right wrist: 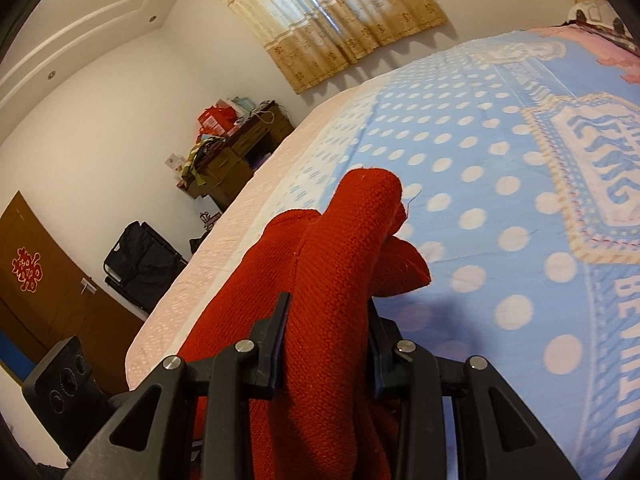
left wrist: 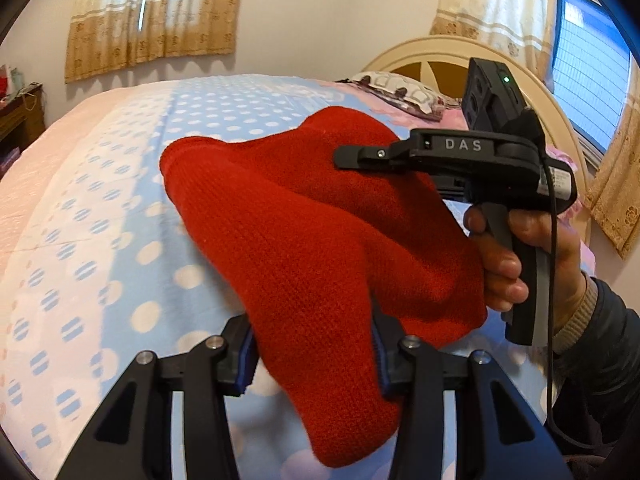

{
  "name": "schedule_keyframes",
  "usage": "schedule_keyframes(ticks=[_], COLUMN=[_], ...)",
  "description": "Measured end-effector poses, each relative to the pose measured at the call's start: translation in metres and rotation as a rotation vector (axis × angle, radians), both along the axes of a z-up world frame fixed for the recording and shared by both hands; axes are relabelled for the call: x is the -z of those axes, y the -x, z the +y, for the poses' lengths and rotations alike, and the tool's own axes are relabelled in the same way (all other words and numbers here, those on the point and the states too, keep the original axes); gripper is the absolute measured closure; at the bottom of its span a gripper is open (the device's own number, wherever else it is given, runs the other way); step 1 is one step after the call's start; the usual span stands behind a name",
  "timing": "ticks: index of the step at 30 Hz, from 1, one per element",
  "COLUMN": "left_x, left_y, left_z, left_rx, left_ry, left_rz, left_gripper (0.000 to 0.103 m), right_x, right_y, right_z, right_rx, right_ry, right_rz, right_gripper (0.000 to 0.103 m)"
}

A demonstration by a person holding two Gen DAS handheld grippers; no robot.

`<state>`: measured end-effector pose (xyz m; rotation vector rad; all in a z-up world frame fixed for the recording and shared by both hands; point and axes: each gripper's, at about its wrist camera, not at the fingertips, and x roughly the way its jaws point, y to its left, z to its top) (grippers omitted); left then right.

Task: Fold small clothes
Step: 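Lift the folded sweater with both grippers and carry it along the bed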

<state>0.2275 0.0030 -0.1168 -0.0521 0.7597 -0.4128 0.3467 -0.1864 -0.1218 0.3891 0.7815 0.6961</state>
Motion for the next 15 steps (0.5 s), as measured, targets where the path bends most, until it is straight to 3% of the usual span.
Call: schedule_keyframes(ticks=[15], left_x=[-0.006], left_y=[0.018], left_z=[0.044], left_rx=[-0.139], left_ry=[0.007], left_rz=[-0.046], left_gripper=[0.057], right_x=[-0.014], right_y=[0.008], right_z=[0.079], right_rx=[-0.123], right_ry=[-0.010], right_rz=[-0.022], right_gripper=[0.070])
